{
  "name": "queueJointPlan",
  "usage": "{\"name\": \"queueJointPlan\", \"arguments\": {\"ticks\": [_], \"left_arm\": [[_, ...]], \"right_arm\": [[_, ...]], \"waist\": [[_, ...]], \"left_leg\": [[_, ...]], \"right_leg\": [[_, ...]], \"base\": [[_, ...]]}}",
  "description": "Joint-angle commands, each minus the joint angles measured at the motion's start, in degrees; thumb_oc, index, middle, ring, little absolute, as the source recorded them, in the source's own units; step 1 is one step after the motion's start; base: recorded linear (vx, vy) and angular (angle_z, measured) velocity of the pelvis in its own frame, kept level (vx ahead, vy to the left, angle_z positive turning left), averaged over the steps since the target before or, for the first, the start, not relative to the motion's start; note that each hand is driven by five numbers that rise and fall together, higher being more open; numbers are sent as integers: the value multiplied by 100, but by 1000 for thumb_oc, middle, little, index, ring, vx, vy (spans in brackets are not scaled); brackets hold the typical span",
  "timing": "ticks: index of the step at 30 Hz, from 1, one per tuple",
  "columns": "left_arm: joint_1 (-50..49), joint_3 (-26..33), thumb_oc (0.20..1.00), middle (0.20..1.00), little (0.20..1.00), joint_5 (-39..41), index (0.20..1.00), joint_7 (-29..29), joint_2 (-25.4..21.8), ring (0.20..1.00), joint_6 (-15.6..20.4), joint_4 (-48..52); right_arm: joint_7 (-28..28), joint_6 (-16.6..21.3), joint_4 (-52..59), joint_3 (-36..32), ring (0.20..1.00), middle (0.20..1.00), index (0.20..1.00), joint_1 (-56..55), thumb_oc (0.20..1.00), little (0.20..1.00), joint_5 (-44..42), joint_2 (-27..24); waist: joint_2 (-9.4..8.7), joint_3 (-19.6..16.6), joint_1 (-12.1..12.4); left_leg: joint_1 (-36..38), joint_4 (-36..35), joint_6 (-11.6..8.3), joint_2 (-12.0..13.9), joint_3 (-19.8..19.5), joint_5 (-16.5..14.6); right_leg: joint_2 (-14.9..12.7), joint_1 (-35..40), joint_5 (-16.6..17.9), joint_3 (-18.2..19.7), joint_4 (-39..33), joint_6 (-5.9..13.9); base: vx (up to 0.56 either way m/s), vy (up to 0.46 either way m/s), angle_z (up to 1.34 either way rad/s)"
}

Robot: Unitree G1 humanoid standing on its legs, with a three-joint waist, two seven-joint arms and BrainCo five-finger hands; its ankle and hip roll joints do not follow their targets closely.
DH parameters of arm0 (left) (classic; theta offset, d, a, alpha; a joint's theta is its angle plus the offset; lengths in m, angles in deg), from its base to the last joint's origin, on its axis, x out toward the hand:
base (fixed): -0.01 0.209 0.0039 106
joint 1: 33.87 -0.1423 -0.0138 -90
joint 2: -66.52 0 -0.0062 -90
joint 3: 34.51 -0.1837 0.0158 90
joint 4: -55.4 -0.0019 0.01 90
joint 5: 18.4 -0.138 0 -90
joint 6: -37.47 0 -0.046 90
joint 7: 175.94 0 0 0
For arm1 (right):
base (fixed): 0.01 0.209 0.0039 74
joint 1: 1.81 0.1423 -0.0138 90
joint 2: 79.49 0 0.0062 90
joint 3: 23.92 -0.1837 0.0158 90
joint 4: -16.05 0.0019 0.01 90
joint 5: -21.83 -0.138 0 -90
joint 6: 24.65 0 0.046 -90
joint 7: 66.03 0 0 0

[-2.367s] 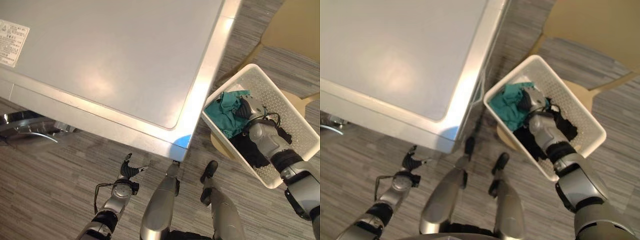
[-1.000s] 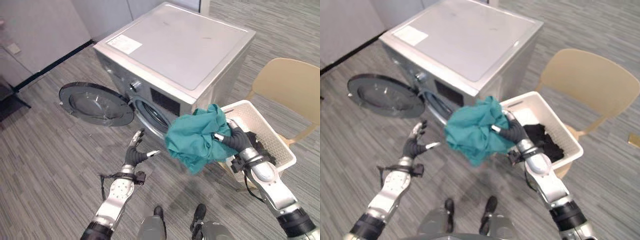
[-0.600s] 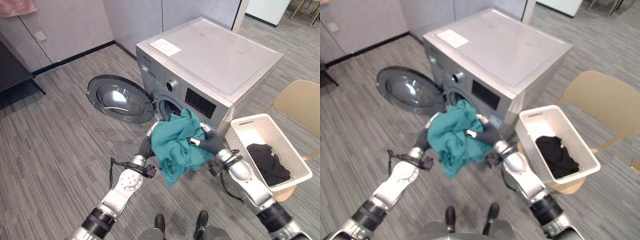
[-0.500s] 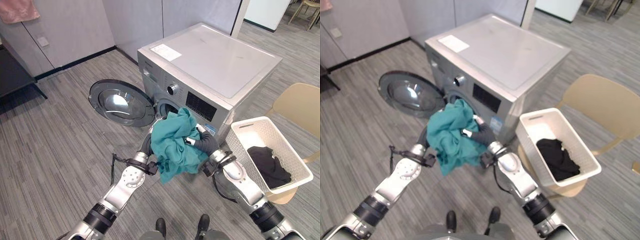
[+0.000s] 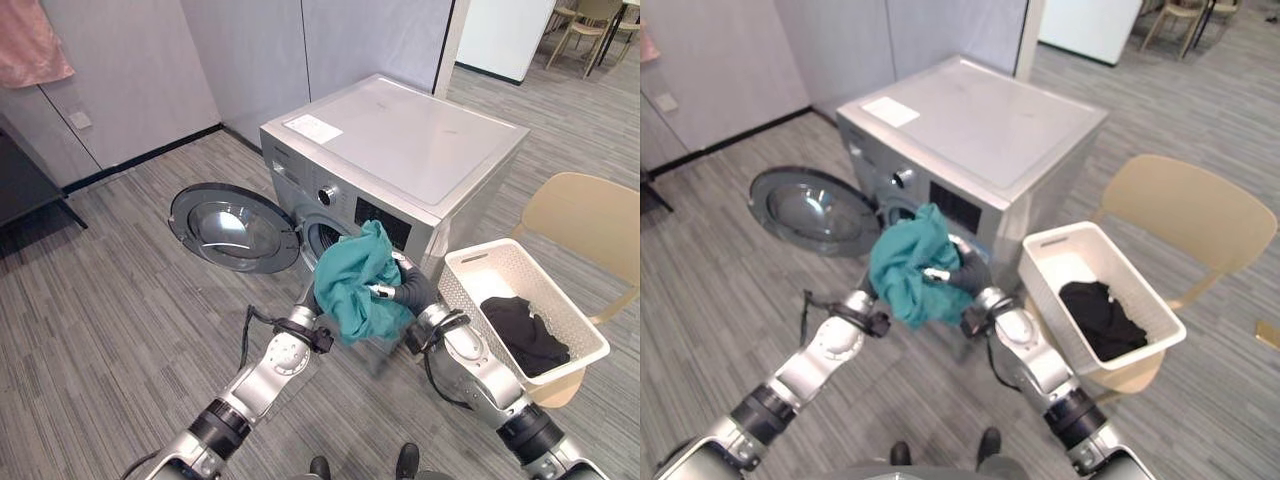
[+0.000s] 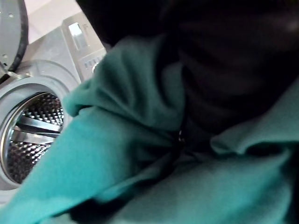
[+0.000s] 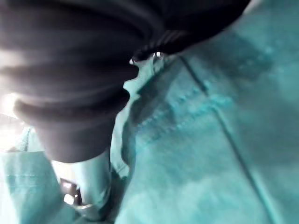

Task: Grab the laundry basket,head to the washer,open it,put in the laundry and shut it.

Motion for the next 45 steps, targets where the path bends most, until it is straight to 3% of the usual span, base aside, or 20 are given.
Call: {"name": "queueJointPlan", "arguments": {"ticks": [1,8,11,14,18,24,29,30,31,32,33,34,35,41,45], "left_arm": [[281,308,200,200,200,349,200,182,109,200,259,-127],[-389,1084,200,200,200,636,200,205,1,200,311,-79],[-953,1687,200,200,200,793,200,82,-82,200,343,-56],[-1284,1964,200,200,200,755,200,-3,-138,200,341,-62],[-2257,2815,200,200,200,874,200,-185,-90,200,292,-395],[-2805,3351,200,200,200,884,200,-366,90,200,96,-1052],[-2630,3279,200,200,200,892,200,-370,130,200,-11,-1603],[-2496,3214,200,200,200,916,200,-321,133,200,-56,-1733],[-2475,3200,200,200,200,922,200,-324,138,200,-66,-1746],[-2400,3159,200,200,200,944,200,-291,109,200,-87,-1755],[-2399,3162,200,200,200,944,200,-292,109,200,-88,-1755],[-2329,3130,200,200,200,955,200,-245,56,200,-92,-1799],[-2322,3133,200,200,200,947,200,-268,60,200,-97,-1811],[-2325,3093,200,200,200,849,200,-270,17,200,-148,-1818],[-2106,3008,200,200,200,829,200,-181,-121,200,-151,-1810]], "right_arm": [[63,244,280,-132,1000,1000,1000,262,1000,1000,279,107],[-131,366,775,-991,1000,1000,1000,-228,1000,1000,1503,-495],[-111,434,1071,-1725,1000,1000,1000,-941,1000,1000,2077,-824],[-51,457,1115,-2045,1000,1000,1000,-1411,1000,1000,2346,-966],[-91,408,555,-2754,1000,1000,1000,-2491,1000,1000,3124,-957],[-380,285,-810,-2994,1000,1000,1000,-2667,1000,1000,3471,-744],[-645,230,-1507,-3026,1000,1000,1000,-2381,1000,1000,3389,-623],[-810,192,-1699,-3061,1000,1000,1000,-2252,1000,1000,3313,-583],[-847,170,-1764,-3061,1000,1000,1000,-2231,1000,1000,3312,-579],[-923,107,-1861,-3043,1000,1000,1000,-2194,1000,1000,3249,-553],[-925,107,-1864,-3040,1000,1000,1000,-2189,1000,1000,3248,-552],[-949,81,-1952,-2987,1000,1000,1000,-2157,1000,1000,3224,-546],[-937,63,-1987,-2972,1000,1000,1000,-2135,1000,1000,3220,-513],[-843,-65,-2143,-2658,1000,1000,1000,-1970,1000,1000,3269,-369],[-835,-63,-2178,-2476,1000,1000,1000,-1818,1000,1000,3254,-274]], "waist": [[-154,-74,15],[-148,-115,6],[-128,-123,-42],[-117,-127,-62],[-67,-34,-82],[-20,224,-15],[3,496,69],[15,624,102],[34,591,77],[28,611,1],[28,607,-1],[16,614,-53],[20,591,-69],[-132,590,41],[-193,721,46]], "left_leg": [[-37,-39,-164,-1,-188,-309],[2,-39,-136,-15,-193,-326],[19,-39,-117,-27,-192,-337],[22,-39,-112,-29,-194,-337],[57,-39,-104,-20,-229,-347],[-61,38,-71,-32,-331,-249],[-631,486,-105,-72,-389,-215],[-958,757,-156,-18,-145,-218],[-961,800,-196,48,-12,-359],[-1023,989,-161,207,595,-424],[-1039,1010,-160,211,596,-436],[-1004,1068,-171,334,1008,-472],[-973,1051,-148,353,1078,-502],[-976,1054,86,181,1047,-688],[-967,1094,214,39,833,-831]], "right_leg": [[34,423,-750,21,33,387],[35,453,-755,50,38,398],[32,456,-769,66,73,406],[30,453,-784,71,98,410],[34,472,-866,51,180,394],[57,408,-919,9,230,334],[-77,229,-876,-276,288,327],[-219,117,-853,-605,344,343],[-226,130,-945,-651,344,383],[-344,94,-889,-931,345,404],[-343,88,-886,-930,343,404],[-414,67,-859,-1117,370,419],[-416,69,-854,-1161,379,416],[-689,133,-1011,-1233,967,504],[-864,-246,-1041,-844,1800,562]], "base": [[0,0,0],[4,2,0],[0,0,0],[0,0,0],[5,-30,-2],[-41,-26,-1],[-147,-2,28],[-165,19,110],[-146,86,150],[-6,73,156],[-73,126,104],[11,92,87],[114,212,82],[135,210,37],[100,123,25]]}}
